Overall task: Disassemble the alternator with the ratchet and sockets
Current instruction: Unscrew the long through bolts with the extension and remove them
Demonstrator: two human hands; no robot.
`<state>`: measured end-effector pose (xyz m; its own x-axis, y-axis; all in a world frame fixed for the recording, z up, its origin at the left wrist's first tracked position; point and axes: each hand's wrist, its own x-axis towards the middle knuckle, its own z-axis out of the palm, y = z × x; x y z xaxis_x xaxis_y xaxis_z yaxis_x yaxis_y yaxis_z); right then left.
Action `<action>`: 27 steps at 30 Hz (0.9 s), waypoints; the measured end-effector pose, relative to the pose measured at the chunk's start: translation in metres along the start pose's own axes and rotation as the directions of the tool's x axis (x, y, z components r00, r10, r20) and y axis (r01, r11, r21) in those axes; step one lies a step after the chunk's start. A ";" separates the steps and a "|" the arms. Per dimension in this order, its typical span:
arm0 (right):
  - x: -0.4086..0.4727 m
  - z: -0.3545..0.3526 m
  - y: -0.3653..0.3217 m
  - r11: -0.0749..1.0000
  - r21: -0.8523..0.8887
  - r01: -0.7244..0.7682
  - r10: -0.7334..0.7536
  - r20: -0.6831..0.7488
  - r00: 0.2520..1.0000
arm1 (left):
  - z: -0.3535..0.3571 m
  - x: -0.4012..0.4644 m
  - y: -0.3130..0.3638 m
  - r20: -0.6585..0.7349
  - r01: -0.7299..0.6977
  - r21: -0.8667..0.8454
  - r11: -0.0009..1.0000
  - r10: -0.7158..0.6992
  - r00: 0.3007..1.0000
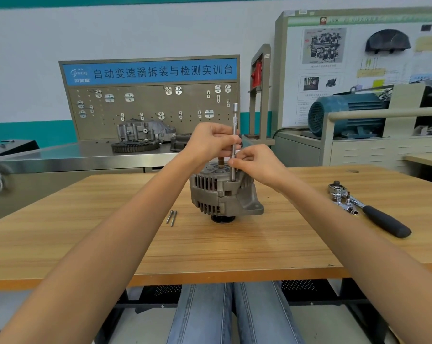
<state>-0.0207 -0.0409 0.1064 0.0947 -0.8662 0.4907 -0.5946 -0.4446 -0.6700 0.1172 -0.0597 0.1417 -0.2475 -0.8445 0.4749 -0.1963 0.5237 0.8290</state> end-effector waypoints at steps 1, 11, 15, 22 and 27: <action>0.000 -0.001 0.001 1.000 0.003 0.001 -0.001 0.002 1.000 | 0.000 0.000 0.001 -0.016 0.005 0.005 1.000 -0.005 1.000; -0.003 0.004 0.004 0.998 0.061 0.006 -0.002 -0.072 0.997 | 0.009 -0.002 0.002 -0.142 -0.010 0.075 0.997 0.021 0.990; -0.002 0.002 0.005 0.998 0.058 0.012 -0.010 -0.036 0.999 | 0.007 -0.005 0.001 -0.036 -0.030 0.071 0.997 0.032 0.999; -0.004 -0.001 0.003 0.999 0.029 0.020 -0.020 0.016 1.000 | 0.009 -0.006 -0.001 -0.101 -0.005 0.032 0.999 0.008 0.995; -0.004 0.005 0.001 1.000 0.029 0.002 -0.001 -0.035 0.999 | 0.013 -0.004 -0.001 -0.209 0.008 0.108 0.994 0.015 0.978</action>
<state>-0.0176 -0.0393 0.1004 0.0675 -0.8572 0.5106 -0.5709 -0.4529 -0.6848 0.1059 -0.0554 0.1355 -0.0463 -0.8415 0.5383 -0.2993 0.5258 0.7962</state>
